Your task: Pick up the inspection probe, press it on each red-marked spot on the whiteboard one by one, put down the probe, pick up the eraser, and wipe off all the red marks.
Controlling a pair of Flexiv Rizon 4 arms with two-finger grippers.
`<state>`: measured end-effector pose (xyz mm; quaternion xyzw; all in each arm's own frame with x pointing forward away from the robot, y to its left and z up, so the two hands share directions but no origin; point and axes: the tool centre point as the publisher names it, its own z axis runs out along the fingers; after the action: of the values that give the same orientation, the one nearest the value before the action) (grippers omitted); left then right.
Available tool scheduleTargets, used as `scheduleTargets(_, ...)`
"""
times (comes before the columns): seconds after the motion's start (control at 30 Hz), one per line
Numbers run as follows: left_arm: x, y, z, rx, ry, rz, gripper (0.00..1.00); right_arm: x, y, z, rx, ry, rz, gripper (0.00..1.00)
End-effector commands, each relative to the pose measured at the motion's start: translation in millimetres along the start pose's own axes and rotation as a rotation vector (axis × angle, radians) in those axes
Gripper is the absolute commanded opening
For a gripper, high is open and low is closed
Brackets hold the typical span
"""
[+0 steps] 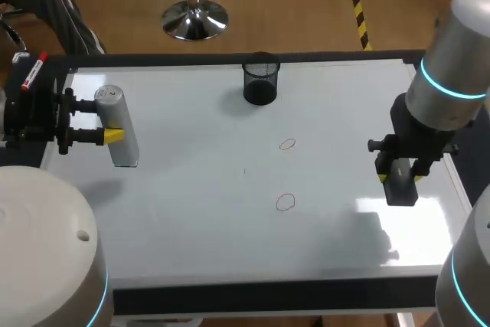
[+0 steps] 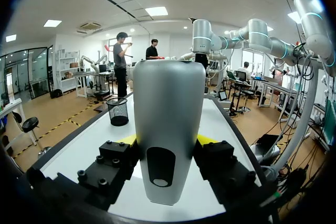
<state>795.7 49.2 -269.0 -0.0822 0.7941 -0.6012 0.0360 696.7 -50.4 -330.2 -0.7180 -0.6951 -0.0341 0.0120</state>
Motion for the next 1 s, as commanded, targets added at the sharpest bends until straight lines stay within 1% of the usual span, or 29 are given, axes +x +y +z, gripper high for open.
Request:
scheduleTargets(0.03, 0.5, -0.3, -1, 0.003, 0.0, 0.002, 0.0, -3, -2, -1, -0.003, 0.006, -0.002, 0.0)
scheduleTargets(0.33, 0.5, -0.3, -1, 0.003, 0.0, 0.002, 0.0, -3, -2, -1, -0.003, 0.006, -0.002, 0.0)
scheduleTargets(0.67, 8.8, 0.2, 3, -0.002, -0.042, 0.0, 0.0, -3, -2, -1, -0.003, 0.006, -0.002, 0.0)
scheduleTargets(0.8, 17.1, -2.9, 4, 0.0, -0.048, 0.004, 0.0, -3, -2, -1, -0.003, 0.006, -0.002, 0.0)
scheduleTargets(1.0, 31.0, -8.5, 23, 0.002, -0.039, 0.011, 0.0, -3, -2, -1, -0.003, 0.006, -0.002, 0.0)
